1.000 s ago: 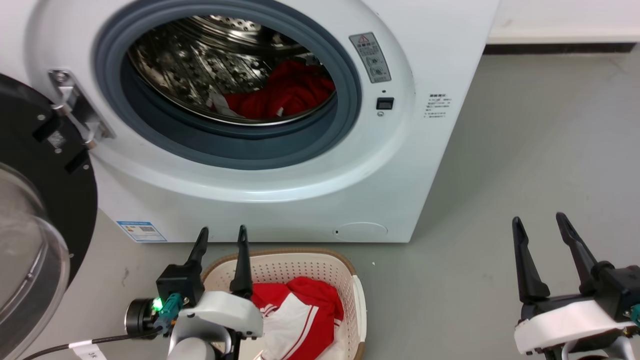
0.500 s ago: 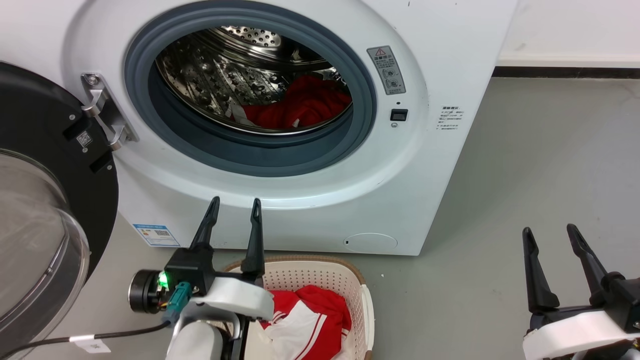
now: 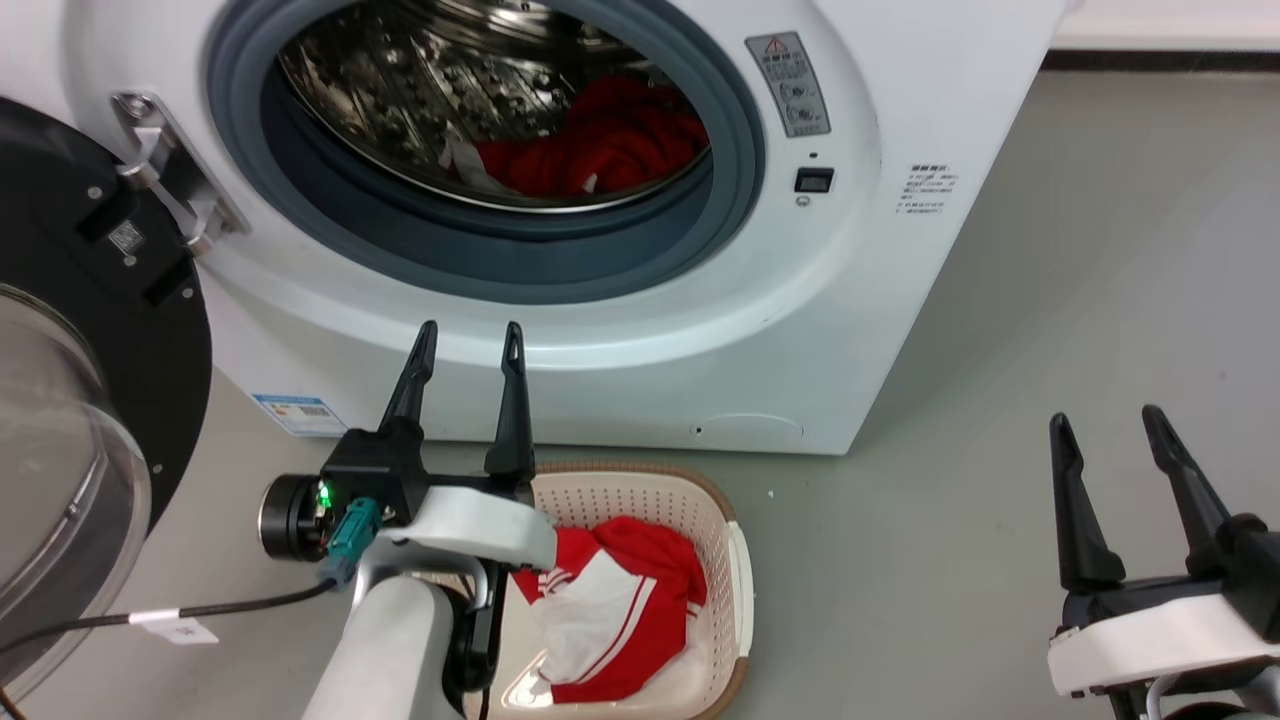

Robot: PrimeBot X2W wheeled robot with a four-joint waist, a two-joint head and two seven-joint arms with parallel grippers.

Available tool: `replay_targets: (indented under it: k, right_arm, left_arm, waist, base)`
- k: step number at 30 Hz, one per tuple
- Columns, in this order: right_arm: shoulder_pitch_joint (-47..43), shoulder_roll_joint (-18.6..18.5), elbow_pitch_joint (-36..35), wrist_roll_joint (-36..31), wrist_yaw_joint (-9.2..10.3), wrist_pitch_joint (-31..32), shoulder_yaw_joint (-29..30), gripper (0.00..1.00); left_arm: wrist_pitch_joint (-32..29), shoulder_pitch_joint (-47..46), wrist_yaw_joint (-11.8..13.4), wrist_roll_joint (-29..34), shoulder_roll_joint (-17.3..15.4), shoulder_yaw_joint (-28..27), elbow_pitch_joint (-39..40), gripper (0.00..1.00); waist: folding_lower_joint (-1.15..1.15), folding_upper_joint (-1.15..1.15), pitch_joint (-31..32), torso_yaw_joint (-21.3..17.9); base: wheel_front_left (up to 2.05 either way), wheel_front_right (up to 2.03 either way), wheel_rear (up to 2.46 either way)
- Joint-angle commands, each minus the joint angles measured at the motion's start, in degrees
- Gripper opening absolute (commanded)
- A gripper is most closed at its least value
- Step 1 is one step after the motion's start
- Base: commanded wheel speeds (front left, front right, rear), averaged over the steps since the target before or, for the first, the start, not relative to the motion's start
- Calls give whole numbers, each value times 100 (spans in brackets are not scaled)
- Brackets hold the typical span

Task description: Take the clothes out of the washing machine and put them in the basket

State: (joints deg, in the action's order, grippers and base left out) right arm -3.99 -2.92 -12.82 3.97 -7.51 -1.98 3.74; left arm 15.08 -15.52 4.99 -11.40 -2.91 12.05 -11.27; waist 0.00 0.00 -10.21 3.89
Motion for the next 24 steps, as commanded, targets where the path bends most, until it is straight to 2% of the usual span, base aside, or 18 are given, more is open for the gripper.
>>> replay_targets:
  k: [1, 8, 9, 13, 24]
  right_arm:
    - [155, 8, -62, -29, 4, -34, -25, 100]
    - [513, 8, -248, -113, 4, -87, -95, 100]
    - [705, 8, -360, -137, 4, -104, -142, 100]
    - [918, 8, -461, -161, 4, -143, -246, 100]
    - [1225, 9, -372, -1, 4, -358, -597, 100]
  left_arm:
    - [13, -169, 36, -42, 4, -2, 12, 100]
    - [13, -738, 84, -137, 5, 9, -92, 100]
    - [14, -1141, 71, -169, 5, -45, -252, 100]
    - [14, -1770, -11, -192, -3, -192, -681, 100]
    - [-13, -3524, -292, -170, -454, -482, -2333, 100]
  waist:
    - [0, 0, -286, -23]
    - [0, 0, -1035, -77]
    - [0, 0, -1394, -118]
    - [0, 0, -1779, -232]
    - [0, 0, -2476, -784]
  base:
    - [0, 0, 0]
    - [0, 0, 0]
    - [0, 0, 0]
    - [0, 0, 0]
    - [0, 0, 0]
